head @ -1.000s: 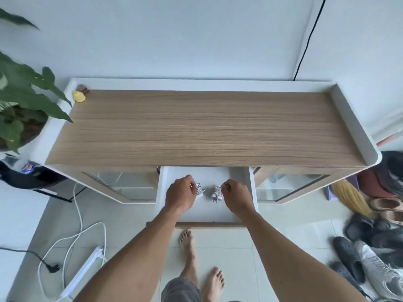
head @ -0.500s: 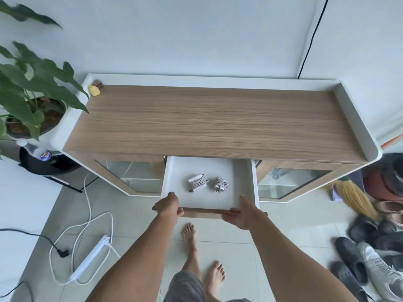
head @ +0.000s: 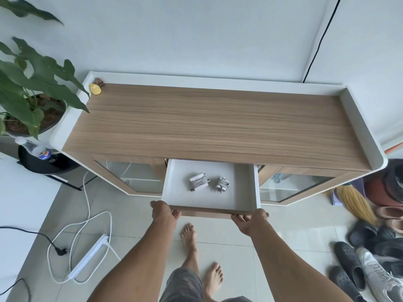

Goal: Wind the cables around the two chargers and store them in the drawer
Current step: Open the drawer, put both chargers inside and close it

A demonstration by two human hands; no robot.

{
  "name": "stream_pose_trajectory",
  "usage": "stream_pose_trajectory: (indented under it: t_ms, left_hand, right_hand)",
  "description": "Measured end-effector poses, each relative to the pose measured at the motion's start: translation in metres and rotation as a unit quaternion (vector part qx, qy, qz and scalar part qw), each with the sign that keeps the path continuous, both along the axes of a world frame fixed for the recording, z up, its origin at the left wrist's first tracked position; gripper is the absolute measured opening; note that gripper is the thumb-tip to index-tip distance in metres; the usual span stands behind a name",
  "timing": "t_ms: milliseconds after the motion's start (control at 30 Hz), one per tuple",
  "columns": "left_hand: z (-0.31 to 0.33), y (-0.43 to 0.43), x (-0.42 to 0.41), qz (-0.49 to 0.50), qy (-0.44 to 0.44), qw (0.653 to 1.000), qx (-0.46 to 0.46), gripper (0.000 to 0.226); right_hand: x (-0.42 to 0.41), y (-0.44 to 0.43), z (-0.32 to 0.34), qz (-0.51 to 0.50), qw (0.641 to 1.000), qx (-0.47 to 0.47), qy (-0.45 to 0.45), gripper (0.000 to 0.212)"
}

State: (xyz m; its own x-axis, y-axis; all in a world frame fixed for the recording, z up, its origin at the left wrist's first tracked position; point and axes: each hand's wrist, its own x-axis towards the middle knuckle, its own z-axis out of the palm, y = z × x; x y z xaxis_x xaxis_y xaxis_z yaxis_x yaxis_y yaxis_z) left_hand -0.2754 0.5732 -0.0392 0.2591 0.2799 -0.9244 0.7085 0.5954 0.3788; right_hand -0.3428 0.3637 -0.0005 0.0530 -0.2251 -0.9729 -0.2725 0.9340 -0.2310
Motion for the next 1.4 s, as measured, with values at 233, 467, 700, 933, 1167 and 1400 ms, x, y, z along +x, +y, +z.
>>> stream_pose_trajectory:
  t_ms: [233, 467, 700, 933, 1167, 1400]
  left_hand:
    - [0.001, -0.005, 0.024, -0.006, -0.037, 0.999, -0.008, 0.057]
    - [-0.009, -0.01, 0.051, 0.012, -0.048, 0.999, 0.0, 0.053]
    - [-0.011, -0.014, 0.076, -0.054, -0.047, 0.997, 0.005, 0.036]
    - [-0.024, -0.022, 0.104, -0.085, -0.026, 0.996, 0.031, 0.034]
    - [-0.024, -0.039, 0.135, -0.119, -0.004, 0.991, 0.053, 0.049]
    - [-0.032, -0.049, 0.158, -0.128, 0.002, 0.989, 0.075, 0.066]
  right_hand:
    - [0.024, -0.005, -0.008, 0.003, 0.999, -0.041, -0.031, 0.043]
    - [0.048, -0.013, -0.015, 0.019, 0.998, -0.037, -0.053, 0.036]
    - [0.076, -0.022, -0.032, 0.045, 0.996, -0.03, -0.07, 0.043]
    - [0.108, -0.03, -0.042, 0.056, 0.996, -0.036, -0.051, 0.051]
    - [0.14, -0.039, -0.051, 0.096, 0.994, -0.047, -0.033, 0.047]
    - [0.16, -0.046, -0.061, 0.135, 0.988, -0.06, -0.033, 0.039]
